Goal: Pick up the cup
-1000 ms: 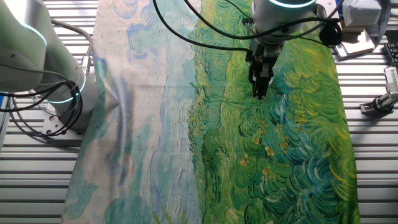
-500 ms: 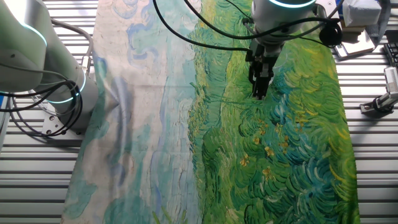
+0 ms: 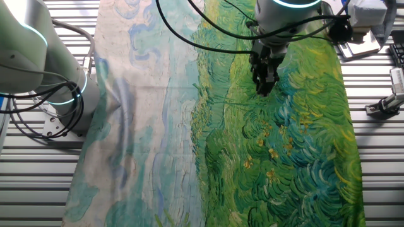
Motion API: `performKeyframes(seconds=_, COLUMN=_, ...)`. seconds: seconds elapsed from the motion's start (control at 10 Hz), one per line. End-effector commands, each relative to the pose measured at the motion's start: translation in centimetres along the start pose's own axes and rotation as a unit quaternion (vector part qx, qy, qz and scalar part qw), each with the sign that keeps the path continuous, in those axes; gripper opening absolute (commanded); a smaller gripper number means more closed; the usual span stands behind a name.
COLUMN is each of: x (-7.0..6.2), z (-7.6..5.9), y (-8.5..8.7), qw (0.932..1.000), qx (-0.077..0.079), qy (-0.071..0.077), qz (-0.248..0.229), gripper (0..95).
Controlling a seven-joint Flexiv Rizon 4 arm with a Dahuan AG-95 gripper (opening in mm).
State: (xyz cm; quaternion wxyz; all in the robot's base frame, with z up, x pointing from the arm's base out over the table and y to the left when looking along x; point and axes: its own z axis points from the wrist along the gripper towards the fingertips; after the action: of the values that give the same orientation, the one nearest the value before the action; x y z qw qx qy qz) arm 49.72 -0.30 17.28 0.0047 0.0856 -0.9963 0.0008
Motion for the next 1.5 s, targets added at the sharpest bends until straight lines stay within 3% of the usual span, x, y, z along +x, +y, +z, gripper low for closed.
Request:
performKeyframes(seconds=0.1, x=0.2, z=-0.1, y=-0.3, qw=0.9992, qx=0.004, qy=0.007, qz=-0.039, gripper=0.0)
performKeyframes(seconds=0.7, x=0.4, z=-0.1, y=-0.4, qw=0.9993, qx=0.003, qy=0.007, qz=-0.035, gripper=0.0)
performKeyframes(seconds=0.9, x=2.0, z=-0.4, y=-1.8, qw=0.9995, qx=-0.003, qy=0.011, qz=-0.031, gripper=0.0)
performKeyframes(seconds=1.1, x=2.5, z=-0.6, y=-2.2, qw=0.9994, qx=0.0, qy=0.013, qz=-0.032, gripper=0.0)
performKeyframes(seconds=1.3, x=2.5, z=-0.6, y=-2.2, qw=0.9991, qx=-0.002, qy=0.012, qz=-0.041, gripper=0.0)
performKeyframes(seconds=1.5, x=0.9, z=-0.7, y=-1.0, qw=0.9992, qx=0.0, qy=0.013, qz=-0.038, gripper=0.0)
